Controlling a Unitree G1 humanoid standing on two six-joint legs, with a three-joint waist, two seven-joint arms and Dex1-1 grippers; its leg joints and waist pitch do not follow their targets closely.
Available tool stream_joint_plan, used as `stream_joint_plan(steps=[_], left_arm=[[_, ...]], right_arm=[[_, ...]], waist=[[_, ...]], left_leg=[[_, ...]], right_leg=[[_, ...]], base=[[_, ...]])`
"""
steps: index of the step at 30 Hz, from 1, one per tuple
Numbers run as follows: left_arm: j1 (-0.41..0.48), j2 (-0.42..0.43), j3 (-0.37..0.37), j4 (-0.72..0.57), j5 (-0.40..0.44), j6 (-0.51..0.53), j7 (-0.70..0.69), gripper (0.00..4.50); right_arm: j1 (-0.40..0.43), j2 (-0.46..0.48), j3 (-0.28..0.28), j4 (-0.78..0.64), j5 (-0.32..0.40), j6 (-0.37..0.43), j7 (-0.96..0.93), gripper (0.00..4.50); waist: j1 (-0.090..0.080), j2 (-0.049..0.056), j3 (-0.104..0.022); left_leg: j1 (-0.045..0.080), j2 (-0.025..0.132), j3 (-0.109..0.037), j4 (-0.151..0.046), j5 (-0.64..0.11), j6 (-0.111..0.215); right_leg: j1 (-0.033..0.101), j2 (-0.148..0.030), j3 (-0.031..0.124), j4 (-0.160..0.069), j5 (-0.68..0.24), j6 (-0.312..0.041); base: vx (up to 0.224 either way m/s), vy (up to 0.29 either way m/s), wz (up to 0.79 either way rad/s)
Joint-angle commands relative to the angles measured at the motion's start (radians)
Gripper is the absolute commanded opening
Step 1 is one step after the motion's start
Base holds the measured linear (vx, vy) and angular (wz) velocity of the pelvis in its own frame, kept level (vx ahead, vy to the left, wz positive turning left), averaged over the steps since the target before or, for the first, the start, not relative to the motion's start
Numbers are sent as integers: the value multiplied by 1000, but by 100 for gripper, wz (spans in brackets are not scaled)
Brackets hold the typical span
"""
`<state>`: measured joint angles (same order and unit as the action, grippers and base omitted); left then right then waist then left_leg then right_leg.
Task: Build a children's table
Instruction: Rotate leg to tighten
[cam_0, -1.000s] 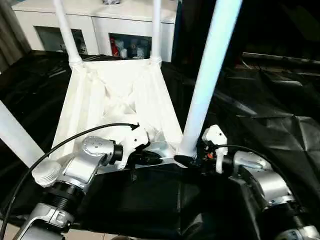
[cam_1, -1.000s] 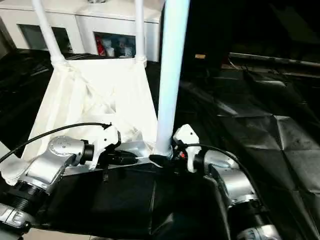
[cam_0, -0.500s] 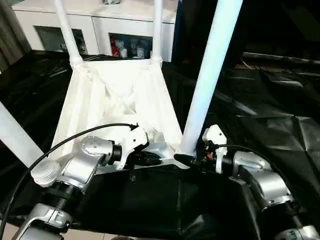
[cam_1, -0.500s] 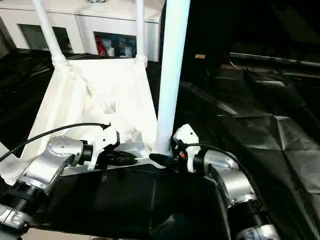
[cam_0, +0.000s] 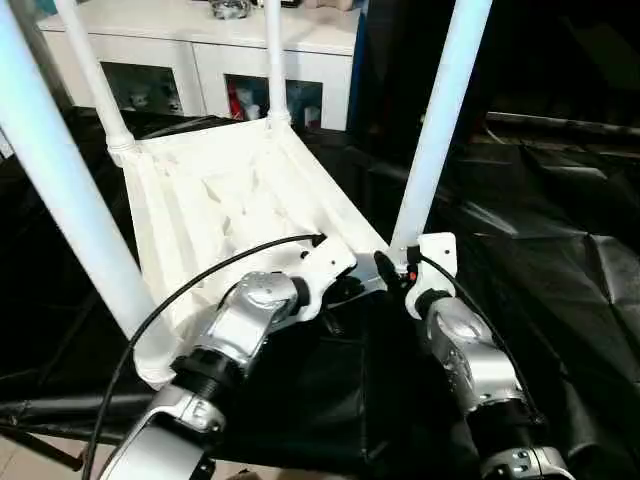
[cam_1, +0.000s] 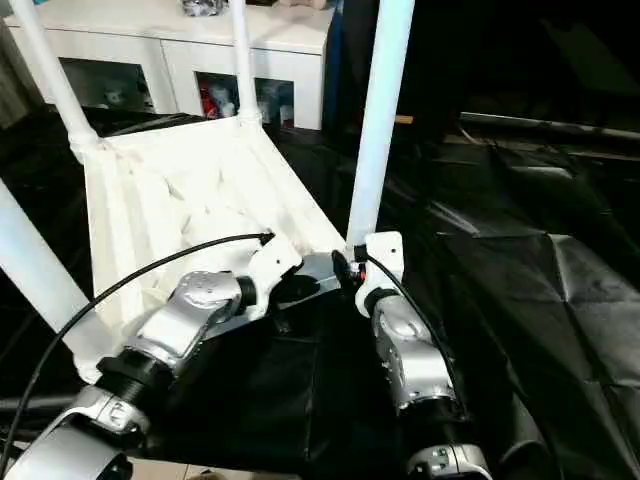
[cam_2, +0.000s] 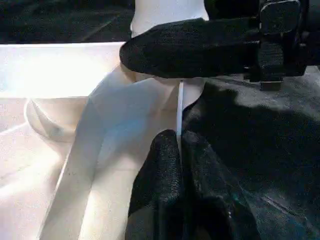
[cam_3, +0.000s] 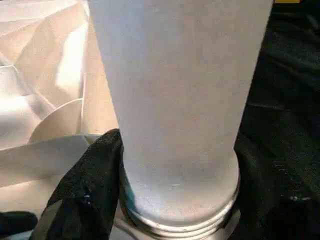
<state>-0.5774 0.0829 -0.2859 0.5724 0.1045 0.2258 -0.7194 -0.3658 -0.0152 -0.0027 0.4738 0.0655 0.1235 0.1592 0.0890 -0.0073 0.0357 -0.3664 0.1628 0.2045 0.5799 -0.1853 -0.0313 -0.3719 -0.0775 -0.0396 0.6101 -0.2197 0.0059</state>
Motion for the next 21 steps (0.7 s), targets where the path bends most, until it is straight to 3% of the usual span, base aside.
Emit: stream_joint_plan(steps=[1, 2, 4, 7, 9, 11, 14, 20, 21], left_arm=[[8, -30, -2, 22, -21, -27, 22, 0], [11, -25, -1, 16, -24, -27, 6, 0], [24, -6, -1, 1, -29, -40, -29, 0], [50, 34, 10, -27, -69, -52, -110, 0], [63, 60, 8, -36, -82, -69, -159, 0], [91, 110, 12, -65, -113, -87, -252, 0], [117, 160, 23, -106, -151, -78, -344, 0], [151, 234, 28, -149, -192, -53, -467, 0], [154, 238, 30, -151, -195, -54, -469, 0]], right_arm=[[10, 15, 73, 4, -32, -8, 66, 274], [11, 8, 77, -4, -34, -19, 81, 330], [10, -10, 87, -21, -26, -27, 135, 346], [2, -45, 78, -52, 47, 10, 258, 378], [2, -80, 94, -74, 67, 50, 330, 387], [25, -178, 167, -149, 75, 106, 499, 399], [56, -273, 221, -222, 82, 120, 649, 410], [64, -326, 209, -242, 112, 126, 765, 410], [63, -327, 207, -241, 114, 126, 769, 410]], waist=[[-6, -15, -42], [-5, -16, -42], [-5, -17, -43], [-7, -18, -43], [-9, -16, -43], [-10, -19, -41], [-10, -18, -41], [-11, -17, -40], [-10, -21, -40]], left_leg=[[17, 72, -37, -76, -232, 7], [16, 72, -37, -76, -227, 11], [10, 71, -37, -74, -204, 27], [7, 71, -38, -72, -192, 47], [8, 73, -37, -72, -188, 54], [6, 72, -38, -71, -181, 61], [8, 75, -35, -71, -188, 64], [12, 79, -36, -74, -205, 49], [11, 79, -36, -73, -198, 49]], right_leg=[[14, -82, 50, -89, -217, -160], [15, -82, 49, -88, -213, -160], [20, -83, 48, -85, -193, -166], [26, -83, 46, -81, -171, -179], [23, -82, 46, -82, -172, -185], [27, -78, 44, -82, -173, -186], [23, -80, 45, -82, -181, -188], [16, -80, 46, -79, -195, -214], [18, -81, 46, -76, -181, -220]], base=[[0, 0, 0], [0, 0, 0], [0, 0, 0], [0, 0, 0], [0, 0, 0], [0, 0, 0], [0, 0, 0], [0, 0, 0], [0, 0, 0]])
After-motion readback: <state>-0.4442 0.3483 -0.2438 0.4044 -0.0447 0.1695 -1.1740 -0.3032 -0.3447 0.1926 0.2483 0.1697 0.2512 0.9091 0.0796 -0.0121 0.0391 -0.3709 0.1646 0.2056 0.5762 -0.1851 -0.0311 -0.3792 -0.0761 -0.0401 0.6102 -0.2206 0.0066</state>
